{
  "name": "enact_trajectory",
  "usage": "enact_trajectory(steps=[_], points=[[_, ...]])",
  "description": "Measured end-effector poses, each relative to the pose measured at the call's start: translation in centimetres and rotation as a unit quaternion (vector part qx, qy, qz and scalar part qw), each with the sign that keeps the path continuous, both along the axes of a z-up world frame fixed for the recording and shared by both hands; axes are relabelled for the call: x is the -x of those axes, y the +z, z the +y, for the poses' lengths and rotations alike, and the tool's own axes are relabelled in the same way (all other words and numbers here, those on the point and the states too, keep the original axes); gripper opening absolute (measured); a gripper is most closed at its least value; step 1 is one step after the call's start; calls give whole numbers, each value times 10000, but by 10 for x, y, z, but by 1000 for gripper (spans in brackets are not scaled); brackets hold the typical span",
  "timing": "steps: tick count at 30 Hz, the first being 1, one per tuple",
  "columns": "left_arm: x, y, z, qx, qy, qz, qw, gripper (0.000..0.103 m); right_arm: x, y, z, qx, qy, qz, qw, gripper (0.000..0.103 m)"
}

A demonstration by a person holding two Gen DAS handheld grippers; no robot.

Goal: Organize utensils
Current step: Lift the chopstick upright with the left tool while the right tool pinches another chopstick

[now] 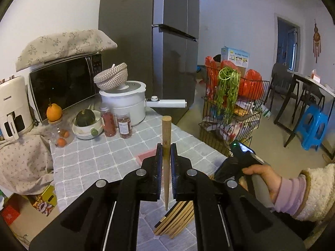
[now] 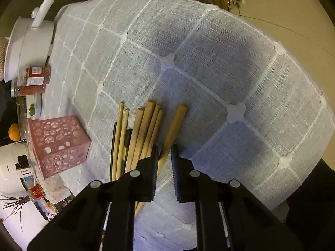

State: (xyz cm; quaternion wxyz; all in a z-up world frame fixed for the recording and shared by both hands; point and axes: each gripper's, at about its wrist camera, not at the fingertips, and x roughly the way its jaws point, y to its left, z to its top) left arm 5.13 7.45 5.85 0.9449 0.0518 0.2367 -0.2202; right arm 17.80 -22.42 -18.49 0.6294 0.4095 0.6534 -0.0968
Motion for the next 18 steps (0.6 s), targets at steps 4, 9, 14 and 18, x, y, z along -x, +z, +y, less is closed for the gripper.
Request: enact_trajectory(steps=[4,9,14,18], points=[[2,7,6,220,53,-50,9997,7,-4,-1,3,32,76,-126,9999,11],[-5,15,15,517,199,88,9984,7,12,13,0,-27,254,-646,9976,8],[-14,25,13,688,396,140,9967,7,27,83,7,403,829,-1716,9808,8],[-24,31,11,824,548,138,9950,7,36,141,7,536,1033,-2483,9617,8]])
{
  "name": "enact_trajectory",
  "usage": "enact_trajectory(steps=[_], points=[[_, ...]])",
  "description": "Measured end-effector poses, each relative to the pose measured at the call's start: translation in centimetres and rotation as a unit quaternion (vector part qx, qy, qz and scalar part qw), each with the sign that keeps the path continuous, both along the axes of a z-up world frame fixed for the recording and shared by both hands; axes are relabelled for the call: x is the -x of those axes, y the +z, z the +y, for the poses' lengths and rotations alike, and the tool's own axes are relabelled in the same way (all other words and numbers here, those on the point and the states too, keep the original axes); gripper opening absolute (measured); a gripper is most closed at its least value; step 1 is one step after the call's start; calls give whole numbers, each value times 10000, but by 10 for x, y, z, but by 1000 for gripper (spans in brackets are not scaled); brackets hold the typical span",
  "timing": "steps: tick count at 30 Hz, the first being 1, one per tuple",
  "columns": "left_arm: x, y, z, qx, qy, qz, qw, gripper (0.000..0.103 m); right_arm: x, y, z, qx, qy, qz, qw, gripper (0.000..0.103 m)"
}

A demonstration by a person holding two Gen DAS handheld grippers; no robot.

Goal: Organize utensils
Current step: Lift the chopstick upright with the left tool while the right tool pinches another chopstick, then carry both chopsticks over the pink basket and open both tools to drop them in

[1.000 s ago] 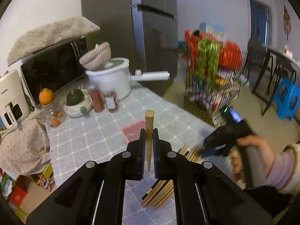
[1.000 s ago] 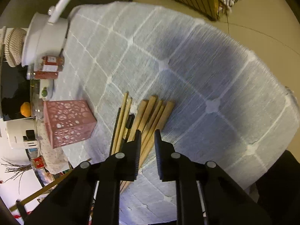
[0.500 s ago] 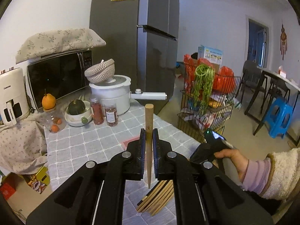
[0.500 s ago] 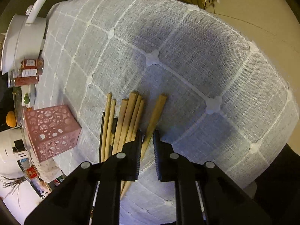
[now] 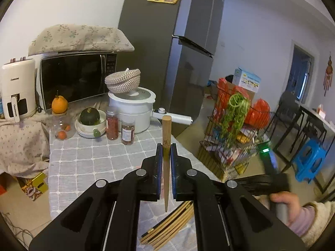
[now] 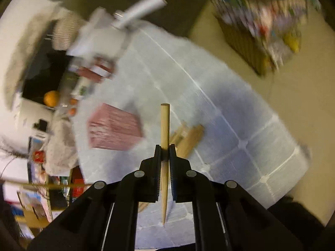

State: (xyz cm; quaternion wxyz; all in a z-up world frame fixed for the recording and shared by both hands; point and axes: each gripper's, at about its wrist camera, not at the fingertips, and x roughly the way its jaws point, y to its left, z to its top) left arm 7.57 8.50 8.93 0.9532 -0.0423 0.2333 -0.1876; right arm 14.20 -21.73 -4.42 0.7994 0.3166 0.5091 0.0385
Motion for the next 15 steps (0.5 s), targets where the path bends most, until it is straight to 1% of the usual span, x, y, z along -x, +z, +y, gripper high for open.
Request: enact_trajectory(steps=[3,7,10,12,15], points=[[-12,7,-1,113,157,-27,9998,7,1,46,-5,88,76,-629,9980,8],[-30,17,-1,287,358,-73,9989,7,-13,97,-7,230,109,-1275,9915,8],[-47,20,-3,315,538,-75,9980,7,-20,126,-6,326,151,-1644,9857,8],[-59,17,-5,289,658,-40,9974,7,-25,140,-6,355,213,-1806,9827,8],[-79,4,-8,189,884,33,9959,7,-36,150,0,338,285,-1989,9790,8]])
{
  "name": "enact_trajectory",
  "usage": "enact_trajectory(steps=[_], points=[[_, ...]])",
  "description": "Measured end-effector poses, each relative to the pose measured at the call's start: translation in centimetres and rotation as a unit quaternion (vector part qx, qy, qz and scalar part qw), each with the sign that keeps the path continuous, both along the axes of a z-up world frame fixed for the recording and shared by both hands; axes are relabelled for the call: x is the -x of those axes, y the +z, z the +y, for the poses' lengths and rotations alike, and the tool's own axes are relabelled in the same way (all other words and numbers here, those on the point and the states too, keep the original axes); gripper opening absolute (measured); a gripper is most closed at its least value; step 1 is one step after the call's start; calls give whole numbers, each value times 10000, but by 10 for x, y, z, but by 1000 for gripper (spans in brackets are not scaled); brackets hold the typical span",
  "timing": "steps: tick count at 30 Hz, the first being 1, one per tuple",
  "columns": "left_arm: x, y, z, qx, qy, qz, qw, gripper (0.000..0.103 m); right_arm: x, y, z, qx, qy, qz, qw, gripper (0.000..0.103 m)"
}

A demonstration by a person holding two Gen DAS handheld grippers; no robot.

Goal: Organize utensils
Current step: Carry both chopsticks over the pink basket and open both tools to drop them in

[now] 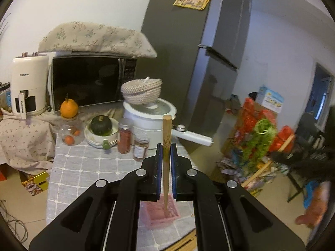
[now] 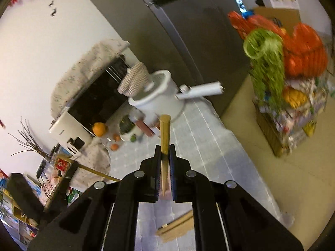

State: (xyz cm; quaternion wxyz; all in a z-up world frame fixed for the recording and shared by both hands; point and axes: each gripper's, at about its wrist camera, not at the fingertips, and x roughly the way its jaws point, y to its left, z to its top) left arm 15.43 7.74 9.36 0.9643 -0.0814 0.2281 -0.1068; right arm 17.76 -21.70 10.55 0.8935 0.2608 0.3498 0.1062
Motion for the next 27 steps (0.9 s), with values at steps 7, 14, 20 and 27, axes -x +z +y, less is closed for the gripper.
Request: enact_trajectory(steps=[7,14,20,27], points=[[-34,-48,0,36,71,581,9983,8,-27,-4,30,259,191,-99,9994,8],[-10,-30,20,415,217,255,9986,24,-44,-22,52,468,405,-38,9981,8],[18,-7,44,743,617,-53,9953,42,-58,-40,72,681,571,-10,9960,8],[15,-28,57,832,899,340,9919,42,-71,-70,92,805,736,78,9940,8]])
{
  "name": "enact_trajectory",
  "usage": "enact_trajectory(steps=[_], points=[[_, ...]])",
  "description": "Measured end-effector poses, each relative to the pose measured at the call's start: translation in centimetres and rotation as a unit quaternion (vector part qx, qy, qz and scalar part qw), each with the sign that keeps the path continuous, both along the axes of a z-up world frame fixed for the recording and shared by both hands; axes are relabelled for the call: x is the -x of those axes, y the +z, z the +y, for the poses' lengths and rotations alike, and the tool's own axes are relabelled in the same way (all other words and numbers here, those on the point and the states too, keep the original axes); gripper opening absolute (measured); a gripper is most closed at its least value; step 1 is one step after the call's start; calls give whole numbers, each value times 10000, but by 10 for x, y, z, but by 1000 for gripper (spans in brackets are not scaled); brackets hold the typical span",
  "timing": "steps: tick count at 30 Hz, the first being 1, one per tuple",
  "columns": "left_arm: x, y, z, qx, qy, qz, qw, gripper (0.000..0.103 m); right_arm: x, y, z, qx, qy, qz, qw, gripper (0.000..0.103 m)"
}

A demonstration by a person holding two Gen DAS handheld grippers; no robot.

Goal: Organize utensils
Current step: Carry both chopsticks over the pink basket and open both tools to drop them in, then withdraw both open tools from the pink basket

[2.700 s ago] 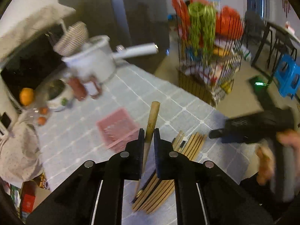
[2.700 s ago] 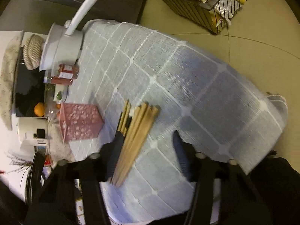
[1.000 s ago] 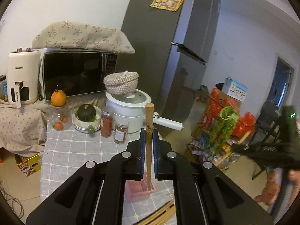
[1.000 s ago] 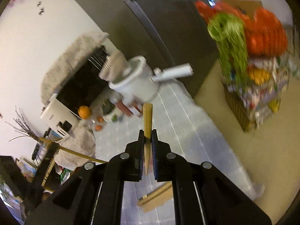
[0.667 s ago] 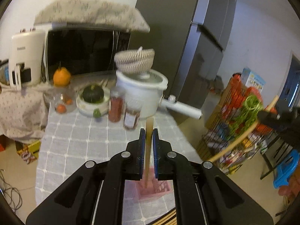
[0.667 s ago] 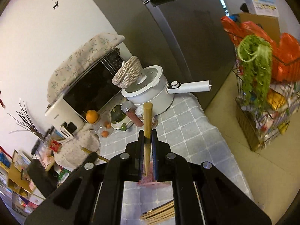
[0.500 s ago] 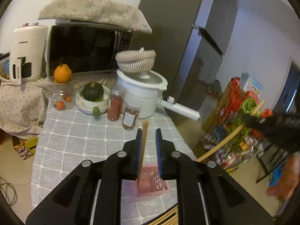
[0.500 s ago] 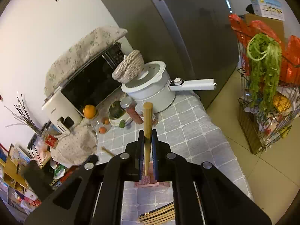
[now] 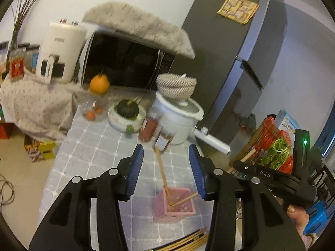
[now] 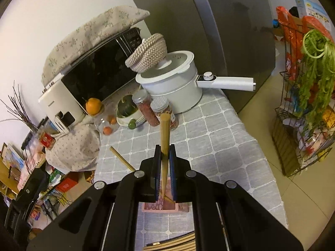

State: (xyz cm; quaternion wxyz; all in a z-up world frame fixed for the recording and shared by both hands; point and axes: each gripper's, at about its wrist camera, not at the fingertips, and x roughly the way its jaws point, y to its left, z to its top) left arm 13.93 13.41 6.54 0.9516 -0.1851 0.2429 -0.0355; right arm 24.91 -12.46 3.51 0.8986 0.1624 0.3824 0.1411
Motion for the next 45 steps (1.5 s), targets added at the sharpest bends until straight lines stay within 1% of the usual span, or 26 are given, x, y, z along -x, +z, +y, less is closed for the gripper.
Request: enact_trajectory(steps=[4,6,8,10,14,16,18,20,23,27,29,32,35,37,38,40,42,44,45], points=[[-8,-14,-2,-81,45,250,9996,42,-5,-13,15,51,273,-6,9996,8],[-8,-17,-5,-179,34,310,9994,44,-4,-15,18,94,280,-44,9996,11],[-7,-17,-7,-272,46,291,9992,48,3,-13,17,70,289,-181,9994,17],[-3,-15,-10,-357,94,228,9991,57,11,-7,13,105,244,-321,9991,23],[2,-14,-20,-487,74,196,9986,59,29,2,6,195,124,-571,9981,31],[4,-15,-25,-561,83,212,9982,63,40,4,4,315,70,-702,9970,36],[7,-17,-32,-651,99,223,9976,64,53,5,4,525,-23,-861,9949,41],[11,-18,-37,-751,121,217,9969,65,64,5,2,617,-67,-954,9935,43],[18,-19,-44,-773,127,186,9968,72,78,4,-2,748,-211,-1038,9916,51],[25,-23,-55,-919,88,203,9955,74,95,1,-11,826,-363,-1118,9896,62],[29,-26,-61,-995,76,215,9948,75,103,-2,-17,900,-436,-1124,9886,64],[34,-30,-66,-1008,45,246,9946,77,112,-7,-24,955,-535,-1085,9881,68],[41,-32,-71,-1035,39,240,9943,81,122,-13,-31,991,-590,-1027,9880,72],[46,-34,-76,-1064,16,249,9940,83,130,-16,-35,1058,-676,-1049,9865,79],[48,-36,-78,-1083,8,252,9938,85,134,-17,-38,1092,-730,-1065,9856,81],[54,-39,-83,-1108,-1,252,9935,89,141,-19,-43,1158,-839,-1067,9840,88],[60,-42,-87,-1139,0,240,9932,92,146,-20,-49,1170,-923,-1039,9834,90],[64,-45,-91,-1182,-22,259,9926,94,150,-23,-55,1156,-1042,-958,9832,96],[64,-46,-93,-1198,-35,270,9924,96,153,-25,-60,1125,-1116,-913,9831,97]])
